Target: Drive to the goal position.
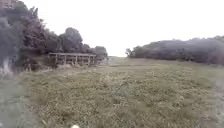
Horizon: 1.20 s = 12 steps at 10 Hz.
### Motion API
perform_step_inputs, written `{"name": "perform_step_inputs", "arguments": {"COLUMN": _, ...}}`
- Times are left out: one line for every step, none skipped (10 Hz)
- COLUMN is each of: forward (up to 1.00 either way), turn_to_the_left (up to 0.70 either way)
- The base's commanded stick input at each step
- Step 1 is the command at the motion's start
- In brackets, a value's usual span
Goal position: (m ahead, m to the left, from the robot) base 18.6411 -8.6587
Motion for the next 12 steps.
{"name": "perform_step_inputs", "arguments": {"forward": 0.5, "turn_to_the_left": -0.23}}
{"name": "perform_step_inputs", "arguments": {"forward": 0.5, "turn_to_the_left": -0.02}}
{"name": "perform_step_inputs", "arguments": {"forward": 0.5, "turn_to_the_left": 0.0}}
{"name": "perform_step_inputs", "arguments": {"forward": 0.5, "turn_to_the_left": 0.0}}
{"name": "perform_step_inputs", "arguments": {"forward": 0.5, "turn_to_the_left": 0.0}}
{"name": "perform_step_inputs", "arguments": {"forward": 0.5, "turn_to_the_left": 0.0}}
{"name": "perform_step_inputs", "arguments": {"forward": 0.5, "turn_to_the_left": 0.0}}
{"name": "perform_step_inputs", "arguments": {"forward": 0.5, "turn_to_the_left": 0.0}}
{"name": "perform_step_inputs", "arguments": {"forward": 0.5, "turn_to_the_left": 0.0}}
{"name": "perform_step_inputs", "arguments": {"forward": 0.5, "turn_to_the_left": -0.02}}
{"name": "perform_step_inputs", "arguments": {"forward": 0.5, "turn_to_the_left": -0.08}}
{"name": "perform_step_inputs", "arguments": {"forward": 0.5, "turn_to_the_left": -0.4}}
